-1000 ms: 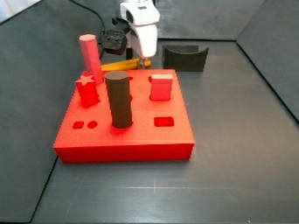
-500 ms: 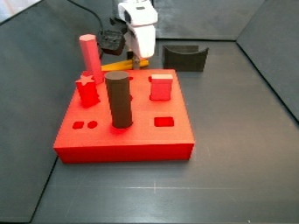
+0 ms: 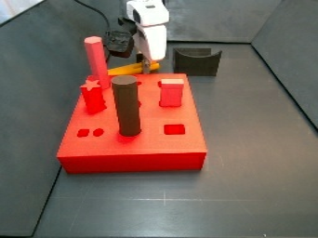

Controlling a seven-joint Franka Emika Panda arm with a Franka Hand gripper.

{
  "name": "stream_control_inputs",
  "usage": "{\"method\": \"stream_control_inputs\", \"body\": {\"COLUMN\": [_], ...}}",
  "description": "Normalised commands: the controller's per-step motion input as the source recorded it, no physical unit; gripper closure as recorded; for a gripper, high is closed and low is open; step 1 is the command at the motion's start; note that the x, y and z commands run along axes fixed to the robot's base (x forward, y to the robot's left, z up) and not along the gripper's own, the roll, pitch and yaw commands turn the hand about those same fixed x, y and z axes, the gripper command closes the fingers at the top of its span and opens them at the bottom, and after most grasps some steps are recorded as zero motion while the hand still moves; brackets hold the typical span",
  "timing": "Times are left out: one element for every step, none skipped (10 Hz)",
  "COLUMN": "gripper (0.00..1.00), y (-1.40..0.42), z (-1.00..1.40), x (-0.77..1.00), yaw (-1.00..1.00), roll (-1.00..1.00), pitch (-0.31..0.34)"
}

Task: Pick up the square-circle object. Move up. Place the square-circle object on the fixture. Regrasp the square-circle object. Move to above the board. Insert the square-circle object.
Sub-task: Pick up the square-circle object, then move up.

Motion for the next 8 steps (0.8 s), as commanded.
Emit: {"method": "stream_control_inputs", "body": {"gripper": [1.0, 1.0, 1.0, 1.0, 1.0, 1.0, 1.0, 1.0], "y": [0.0, 0.0, 0.0, 0.0, -0.01, -0.01, -0.01, -0.01], "z": [0.0, 0.0, 0.83, 0.76, 0.63, 0.51, 0.36, 0.21], "x": [0.0, 0.0, 0.0, -0.05, -0.06, -0.05, -0.03, -0.02], "yaw": [0.0, 0.0, 0.0, 0.01, 0.01, 0.01, 0.01, 0.01], "roll": [0.0, 0.0, 0.0, 0.0, -0.01, -0.01, -0.02, -0.03], "pitch": [0.0, 0.0, 0.0, 0.036, 0.036, 0.031, 0.038, 0.043]}}
